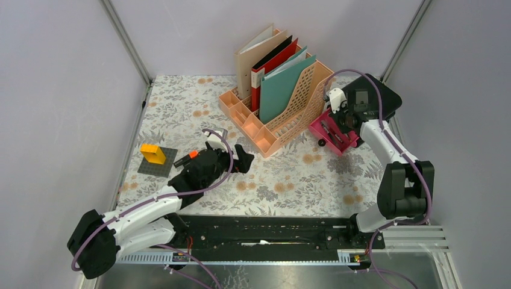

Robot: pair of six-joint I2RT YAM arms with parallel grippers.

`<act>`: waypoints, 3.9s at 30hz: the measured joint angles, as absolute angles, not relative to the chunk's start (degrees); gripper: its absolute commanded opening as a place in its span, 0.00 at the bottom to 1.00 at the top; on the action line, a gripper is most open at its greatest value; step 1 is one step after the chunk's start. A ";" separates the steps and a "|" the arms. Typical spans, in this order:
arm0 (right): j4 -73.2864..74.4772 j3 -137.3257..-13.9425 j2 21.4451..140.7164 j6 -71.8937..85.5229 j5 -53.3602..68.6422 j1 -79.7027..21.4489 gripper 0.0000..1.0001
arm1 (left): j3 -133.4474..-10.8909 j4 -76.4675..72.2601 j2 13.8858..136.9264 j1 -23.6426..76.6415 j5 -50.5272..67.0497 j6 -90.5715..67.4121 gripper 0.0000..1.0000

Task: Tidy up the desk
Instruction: Place the stationery in the drawer, then pick up the stationery from the center of the board.

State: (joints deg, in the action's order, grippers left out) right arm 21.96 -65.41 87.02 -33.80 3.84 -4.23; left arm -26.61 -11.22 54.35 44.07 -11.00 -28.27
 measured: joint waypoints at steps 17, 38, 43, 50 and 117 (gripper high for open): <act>24.60 -69.28 88.12 -32.86 4.32 -4.60 0.39 | -26.61 -8.80 52.34 42.72 -11.46 -27.83 0.99; 32.47 -63.22 72.38 -30.89 51.13 -3.95 0.50 | -29.71 7.92 60.53 32.84 -16.93 -30.06 0.93; 32.47 -63.13 72.38 -31.20 52.38 -3.92 0.50 | -31.51 10.13 66.06 29.52 -17.23 -31.59 0.81; 32.47 -63.09 72.38 -31.33 53.25 -3.90 0.50 | -31.99 11.11 72.01 26.57 -16.86 -33.06 0.65; 30.59 -60.14 72.38 -30.57 59.83 -2.81 0.49 | -31.68 2.28 74.39 26.35 3.36 -32.84 0.00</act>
